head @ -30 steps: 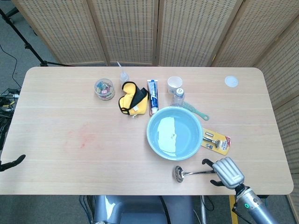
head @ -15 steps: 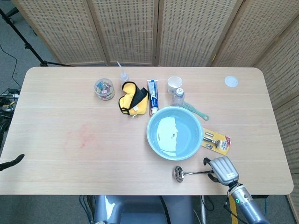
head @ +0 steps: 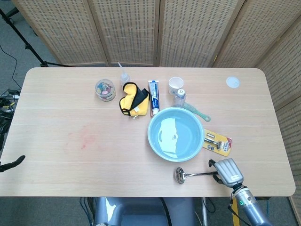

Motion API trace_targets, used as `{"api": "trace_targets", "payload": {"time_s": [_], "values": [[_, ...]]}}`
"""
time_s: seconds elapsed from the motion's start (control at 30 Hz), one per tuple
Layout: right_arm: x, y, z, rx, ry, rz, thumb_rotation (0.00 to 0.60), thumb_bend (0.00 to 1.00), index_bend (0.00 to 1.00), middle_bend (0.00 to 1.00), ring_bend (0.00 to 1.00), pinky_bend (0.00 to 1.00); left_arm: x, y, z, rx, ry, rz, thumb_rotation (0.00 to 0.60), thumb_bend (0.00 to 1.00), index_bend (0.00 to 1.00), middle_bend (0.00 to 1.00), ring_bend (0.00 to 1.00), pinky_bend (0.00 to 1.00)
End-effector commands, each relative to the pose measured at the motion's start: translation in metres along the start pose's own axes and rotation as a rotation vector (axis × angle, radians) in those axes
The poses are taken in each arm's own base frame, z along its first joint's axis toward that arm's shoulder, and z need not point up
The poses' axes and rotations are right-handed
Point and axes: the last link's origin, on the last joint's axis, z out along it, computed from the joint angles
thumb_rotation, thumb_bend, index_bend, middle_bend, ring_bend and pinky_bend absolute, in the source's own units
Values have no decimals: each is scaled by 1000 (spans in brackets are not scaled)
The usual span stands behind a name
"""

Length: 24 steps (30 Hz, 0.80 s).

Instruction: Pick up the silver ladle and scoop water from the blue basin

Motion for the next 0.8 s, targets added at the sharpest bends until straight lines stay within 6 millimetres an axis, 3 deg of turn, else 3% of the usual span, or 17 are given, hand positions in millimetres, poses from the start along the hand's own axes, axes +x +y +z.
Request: {"api": "trace_targets", "payload": {"time_s": [0.03,0.8], "values": [[-5,2,0,-6,9,0,600,337,424,994,923,1000,0,0,0,0,2,0,600,0,0,0,0,61],[-26,13,1,-16,-1,-17,600,338,424,994,923,1000,-2,0,1,5,-6,2,600,0,0,0,0,61]]}}
